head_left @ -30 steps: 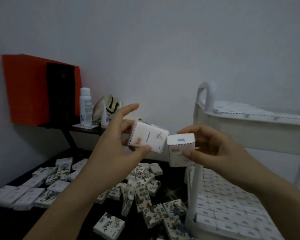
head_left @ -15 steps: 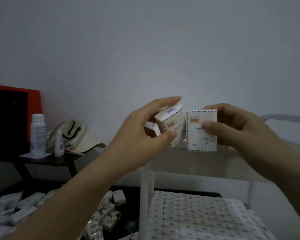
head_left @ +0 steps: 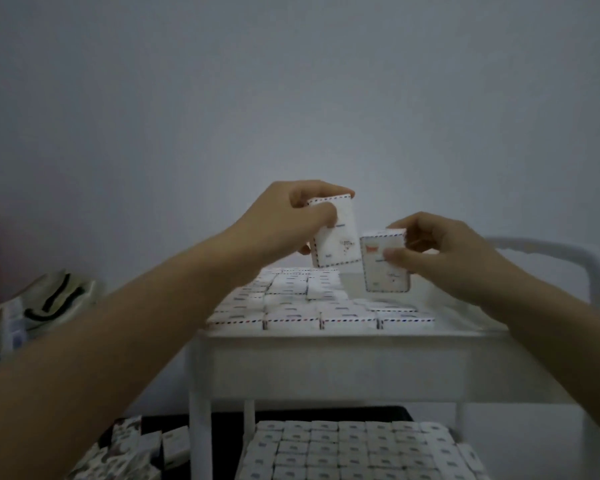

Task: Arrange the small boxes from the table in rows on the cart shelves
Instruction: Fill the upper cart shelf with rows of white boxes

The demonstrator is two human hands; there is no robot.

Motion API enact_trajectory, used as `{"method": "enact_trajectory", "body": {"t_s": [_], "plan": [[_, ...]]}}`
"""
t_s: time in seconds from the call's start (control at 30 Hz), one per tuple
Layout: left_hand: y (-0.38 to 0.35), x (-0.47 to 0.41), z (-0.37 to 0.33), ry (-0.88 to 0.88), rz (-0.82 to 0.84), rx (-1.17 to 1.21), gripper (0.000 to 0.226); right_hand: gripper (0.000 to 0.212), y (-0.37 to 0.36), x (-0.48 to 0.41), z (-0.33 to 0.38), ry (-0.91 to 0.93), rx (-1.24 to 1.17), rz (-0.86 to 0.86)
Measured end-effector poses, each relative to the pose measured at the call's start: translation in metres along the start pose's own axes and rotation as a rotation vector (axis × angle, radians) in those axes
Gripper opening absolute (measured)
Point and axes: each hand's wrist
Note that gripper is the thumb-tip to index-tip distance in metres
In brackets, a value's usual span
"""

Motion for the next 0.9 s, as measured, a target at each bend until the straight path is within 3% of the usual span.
{"method": "enact_trajectory", "body": {"t_s": [0.1,0.2,0.27,0.37,0.67,0.77,0.9], "plan": [[0.001,-0.025,0.003,0.039,0.011,-0.086,0.036,0.018,-0.005,0.003,0.000,-0.006,0.164,0.045],[-0.002,-0.045,0.010,0.103,0.018,-0.139,0.045,0.019,-0.004,0.008,-0.001,-0.066,0.152,0.176],[-0.006,-0.055,0.014,0.118,0.036,-0.145,0.039,0.017,-0.003,0.011,0.000,-0.130,0.088,0.293],[-0.014,-0.063,0.018,0.129,0.144,-0.142,0.027,0.017,-0.005,0.011,0.001,-0.181,0.047,0.375],[-0.034,-0.060,0.034,0.195,0.439,-0.262,0.031,0.028,-0.007,0.010,0.003,-0.192,0.241,0.510],[-0.032,-0.060,0.038,0.202,0.460,-0.382,0.032,0.032,-0.007,0.013,0.006,-0.143,0.298,0.492],[-0.031,-0.058,0.040,0.253,0.531,-0.434,0.020,0.033,-0.006,0.014,0.005,-0.044,0.420,0.319]]}}
Point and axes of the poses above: each hand's wrist, its own x-axis away from the middle knuckle, its own y-axis out of the back of the hand, z = x × y, and after that the axes turned 9 degrees about z, right-handed
